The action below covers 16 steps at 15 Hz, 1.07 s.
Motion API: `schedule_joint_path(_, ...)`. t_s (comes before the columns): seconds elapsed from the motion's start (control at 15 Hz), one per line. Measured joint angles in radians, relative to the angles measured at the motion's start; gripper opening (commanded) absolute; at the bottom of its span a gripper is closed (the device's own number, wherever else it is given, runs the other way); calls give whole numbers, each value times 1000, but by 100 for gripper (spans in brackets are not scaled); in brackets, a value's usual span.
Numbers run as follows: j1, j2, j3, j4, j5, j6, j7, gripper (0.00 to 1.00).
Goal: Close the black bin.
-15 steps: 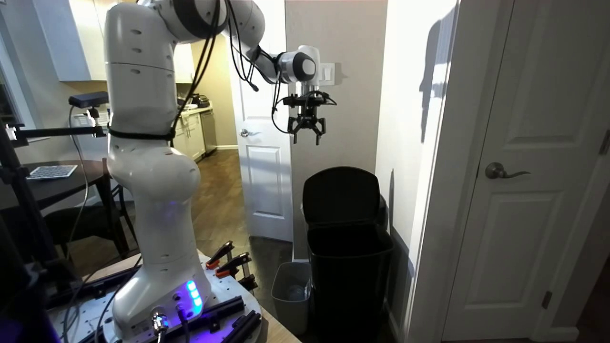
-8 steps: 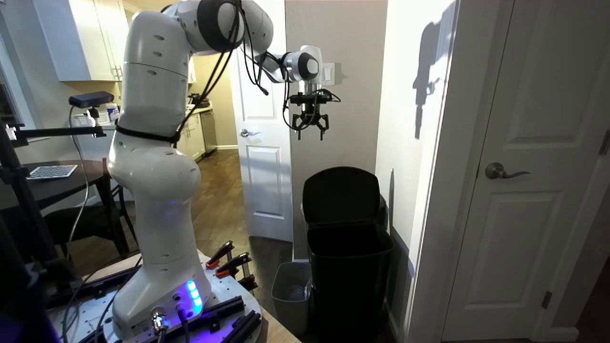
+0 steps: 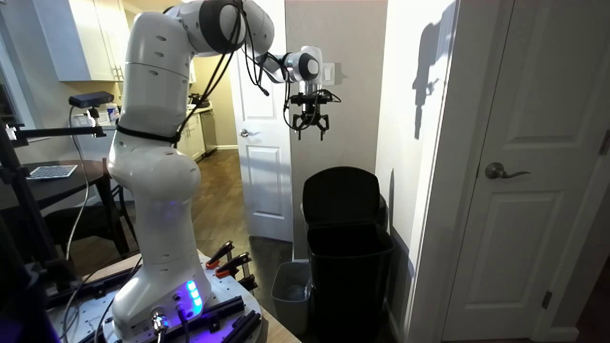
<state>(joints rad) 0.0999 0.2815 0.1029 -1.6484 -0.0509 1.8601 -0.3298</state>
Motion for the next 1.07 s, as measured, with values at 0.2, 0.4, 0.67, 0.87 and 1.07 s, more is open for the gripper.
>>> schedule_joint_path(0.2, 0, 1, 0, 1, 0, 1, 0, 100)
schedule_joint_path(0.4, 3, 35, 1, 48, -5, 1, 0, 100)
schedule_joint_path(0.67, 33, 165, 10, 221, -46, 0, 0, 100)
schedule_joint_path(0.87, 65, 283, 10, 374, -92, -9, 0, 100)
schedule_joint_path(1.07, 85, 394, 8, 528, -123, -46, 0, 100)
